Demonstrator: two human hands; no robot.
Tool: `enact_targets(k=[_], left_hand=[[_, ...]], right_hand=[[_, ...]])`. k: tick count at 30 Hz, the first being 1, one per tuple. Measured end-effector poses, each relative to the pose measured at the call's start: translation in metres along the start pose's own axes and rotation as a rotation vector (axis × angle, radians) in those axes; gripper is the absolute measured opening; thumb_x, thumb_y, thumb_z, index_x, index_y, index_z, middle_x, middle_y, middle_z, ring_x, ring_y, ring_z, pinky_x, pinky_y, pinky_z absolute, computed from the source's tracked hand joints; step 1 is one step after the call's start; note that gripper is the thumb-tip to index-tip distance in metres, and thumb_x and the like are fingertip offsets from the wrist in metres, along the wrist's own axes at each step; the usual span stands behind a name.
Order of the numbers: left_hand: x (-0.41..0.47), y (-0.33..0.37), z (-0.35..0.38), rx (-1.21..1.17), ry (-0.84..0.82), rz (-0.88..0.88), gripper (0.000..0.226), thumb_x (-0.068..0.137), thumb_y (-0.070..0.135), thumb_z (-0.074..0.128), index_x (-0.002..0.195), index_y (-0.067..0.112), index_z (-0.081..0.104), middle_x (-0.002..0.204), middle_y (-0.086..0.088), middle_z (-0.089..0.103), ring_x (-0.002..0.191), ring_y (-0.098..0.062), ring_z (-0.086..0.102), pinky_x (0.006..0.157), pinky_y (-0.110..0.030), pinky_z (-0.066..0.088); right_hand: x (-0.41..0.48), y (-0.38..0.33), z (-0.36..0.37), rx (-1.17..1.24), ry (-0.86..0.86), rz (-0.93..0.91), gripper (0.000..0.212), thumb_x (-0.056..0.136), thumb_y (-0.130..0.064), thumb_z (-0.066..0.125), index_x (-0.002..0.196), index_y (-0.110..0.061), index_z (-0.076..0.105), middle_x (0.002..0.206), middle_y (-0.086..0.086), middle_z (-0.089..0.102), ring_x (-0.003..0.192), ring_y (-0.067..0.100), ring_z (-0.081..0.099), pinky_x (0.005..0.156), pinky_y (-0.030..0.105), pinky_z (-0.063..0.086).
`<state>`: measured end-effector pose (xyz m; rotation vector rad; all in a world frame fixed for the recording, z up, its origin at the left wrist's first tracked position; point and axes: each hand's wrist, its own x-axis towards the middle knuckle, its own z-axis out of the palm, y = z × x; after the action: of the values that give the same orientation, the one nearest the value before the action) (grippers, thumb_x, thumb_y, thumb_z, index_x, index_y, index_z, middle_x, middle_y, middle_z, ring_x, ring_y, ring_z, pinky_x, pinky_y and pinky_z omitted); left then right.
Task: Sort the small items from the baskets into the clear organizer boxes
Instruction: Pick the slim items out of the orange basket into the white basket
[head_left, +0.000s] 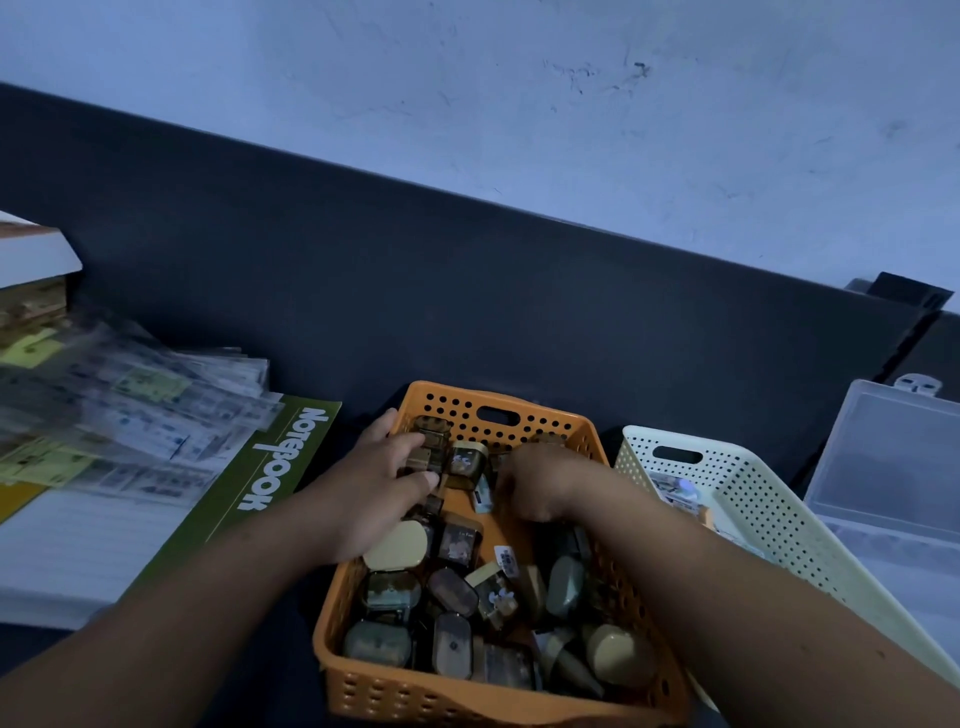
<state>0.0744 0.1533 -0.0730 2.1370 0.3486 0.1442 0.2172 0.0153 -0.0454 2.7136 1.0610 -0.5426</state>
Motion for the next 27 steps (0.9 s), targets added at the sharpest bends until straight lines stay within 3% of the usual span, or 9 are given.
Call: enact_targets(k=[2, 4, 6, 13, 17, 19, 24, 27], left_hand=[[0.0, 0.0, 0.0, -0.004, 0.0, 0.0, 0.058, 0.097, 0.037, 0.046, 0.15, 0.026, 0.024, 0.156, 0.02, -0.013, 0.144, -0.006, 0.01, 0.108, -0.026, 0.018], [0.0, -0.001, 0.001, -0.014, 0.0, -0.001, 0.058, 0.097, 0.037, 0.047, 0.15, 0.026, 0.024, 0.156, 0.02, -0.013, 0.144, -0.006, 0.009, 0.11, -0.027, 0.018], [0.0, -0.001, 0.0, -0.022, 0.001, -0.005, 0.058, 0.097, 0.036, 0.048, 0.149, 0.026, 0.025, 0.157, 0.019, -0.014, 0.144, -0.007, 0.01, 0.112, -0.028, 0.018], [-0.003, 0.002, 0.0, -0.035, 0.0, -0.01, 0.058, 0.097, 0.036, 0.047, 0.15, 0.027, 0.024, 0.156, 0.02, -0.013, 0.144, -0.006, 0.009, 0.108, -0.026, 0.017], [-0.004, 0.002, 0.0, -0.022, 0.009, -0.001, 0.057, 0.098, 0.036, 0.046, 0.15, 0.026, 0.024, 0.157, 0.02, -0.013, 0.139, 0.0, 0.008, 0.103, -0.022, 0.016], [-0.003, 0.001, 0.0, -0.012, 0.014, -0.002, 0.057, 0.098, 0.037, 0.046, 0.15, 0.026, 0.025, 0.157, 0.02, -0.012, 0.14, 0.0, 0.005, 0.108, -0.025, 0.014], [-0.001, 0.002, 0.0, 0.019, 0.023, -0.016, 0.057, 0.097, 0.038, 0.046, 0.149, 0.027, 0.026, 0.157, 0.018, -0.011, 0.145, -0.006, -0.001, 0.113, -0.03, 0.012], [0.0, 0.002, 0.0, 0.029, 0.027, -0.02, 0.057, 0.097, 0.038, 0.046, 0.149, 0.027, 0.026, 0.158, 0.017, -0.01, 0.145, -0.006, -0.003, 0.114, -0.03, 0.01]], right_hand=[[0.004, -0.003, 0.003, 0.011, 0.038, 0.048, 0.028, 0.091, -0.037, 0.059, 0.11, -0.017, 0.063, 0.106, 0.002, 0.064, 0.097, 0.021, 0.06, 0.089, 0.04, 0.052], [0.006, -0.007, 0.008, 0.065, 0.089, 0.116, 0.044, 0.085, -0.061, 0.056, 0.1, -0.02, 0.06, 0.094, 0.0, 0.063, 0.089, 0.019, 0.059, 0.087, 0.039, 0.051], [0.01, -0.013, 0.015, 0.076, 0.119, 0.13, 0.052, 0.08, -0.07, 0.056, 0.1, -0.022, 0.06, 0.091, -0.002, 0.063, 0.087, 0.018, 0.06, 0.086, 0.037, 0.05], [0.006, -0.008, 0.018, 0.255, 0.166, 0.02, 0.017, 0.088, -0.033, 0.066, 0.1, -0.021, 0.064, 0.097, -0.001, 0.064, 0.09, 0.017, 0.06, 0.079, 0.033, 0.052], [-0.003, 0.001, 0.011, 0.476, 0.171, 0.013, 0.022, 0.087, -0.025, 0.068, 0.109, -0.02, 0.065, 0.109, -0.001, 0.063, 0.098, 0.014, 0.059, 0.084, 0.029, 0.052], [-0.008, 0.005, 0.006, 0.547, 0.23, -0.005, 0.02, 0.087, -0.022, 0.069, 0.107, -0.022, 0.065, 0.109, -0.003, 0.063, 0.098, 0.012, 0.058, 0.081, 0.025, 0.051], [-0.03, 0.017, 0.0, 0.787, 0.297, -0.113, 0.015, 0.087, -0.007, 0.067, 0.093, -0.02, 0.067, 0.092, -0.002, 0.068, 0.076, 0.008, 0.062, 0.058, 0.017, 0.048], [-0.05, 0.028, -0.005, 0.904, 0.351, -0.175, 0.019, 0.085, 0.002, 0.066, 0.095, -0.014, 0.067, 0.091, 0.003, 0.069, 0.074, 0.008, 0.062, 0.063, 0.018, 0.05]])
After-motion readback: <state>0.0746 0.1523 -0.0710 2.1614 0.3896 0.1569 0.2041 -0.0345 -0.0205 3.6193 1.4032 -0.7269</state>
